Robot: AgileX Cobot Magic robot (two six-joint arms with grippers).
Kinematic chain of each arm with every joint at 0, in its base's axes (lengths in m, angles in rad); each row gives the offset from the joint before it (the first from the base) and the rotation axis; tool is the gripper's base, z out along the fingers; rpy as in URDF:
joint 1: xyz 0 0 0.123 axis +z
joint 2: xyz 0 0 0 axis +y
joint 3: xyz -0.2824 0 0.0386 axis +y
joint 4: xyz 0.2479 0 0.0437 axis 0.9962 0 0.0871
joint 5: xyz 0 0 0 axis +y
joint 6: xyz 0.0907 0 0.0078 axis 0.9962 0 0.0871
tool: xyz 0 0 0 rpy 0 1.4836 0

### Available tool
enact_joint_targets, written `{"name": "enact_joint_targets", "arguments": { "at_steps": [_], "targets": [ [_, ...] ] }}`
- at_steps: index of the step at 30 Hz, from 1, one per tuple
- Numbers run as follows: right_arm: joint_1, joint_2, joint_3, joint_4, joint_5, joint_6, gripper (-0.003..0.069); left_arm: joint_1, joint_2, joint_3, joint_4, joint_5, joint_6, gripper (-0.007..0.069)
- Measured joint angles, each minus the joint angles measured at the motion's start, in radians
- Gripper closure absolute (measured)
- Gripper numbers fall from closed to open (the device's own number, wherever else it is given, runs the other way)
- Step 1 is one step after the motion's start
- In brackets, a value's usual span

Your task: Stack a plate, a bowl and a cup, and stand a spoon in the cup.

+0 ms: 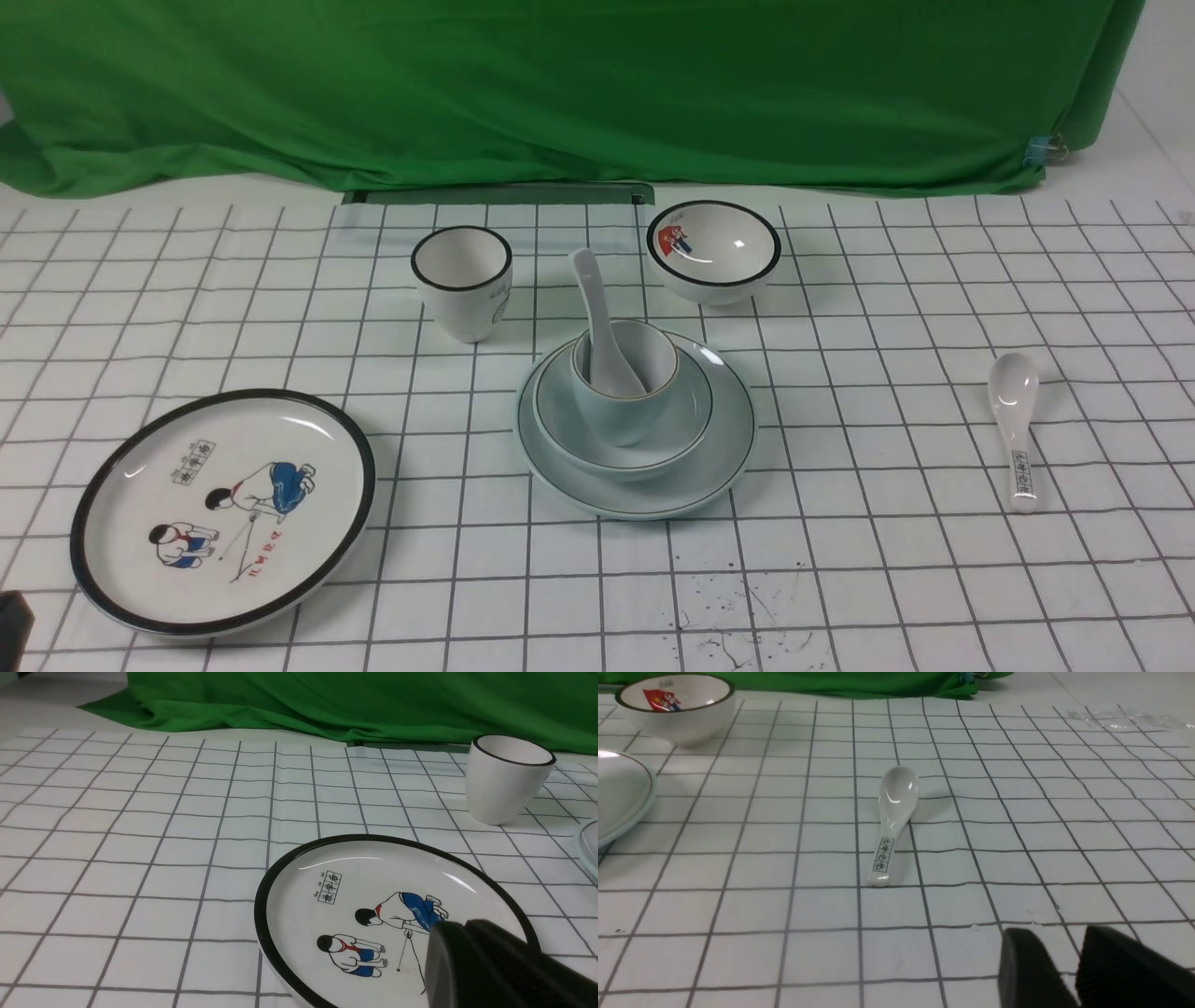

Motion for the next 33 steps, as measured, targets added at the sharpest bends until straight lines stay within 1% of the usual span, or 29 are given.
{"name": "enact_joint_targets", "arguments": {
  "at_steps": [6,33],
  "targets": [
    [0.000,0.000,0.000,0.000,0.000,0.000,0.0424,0.000,0.000,0.000,0.000,0.000,0.000,0.0653],
    [0.000,0.000,0.000,0.000,0.000,0.000,0.0416,0.000,0.000,0.000,0.000,0.000,0.000,0.0653]
  ]
}}
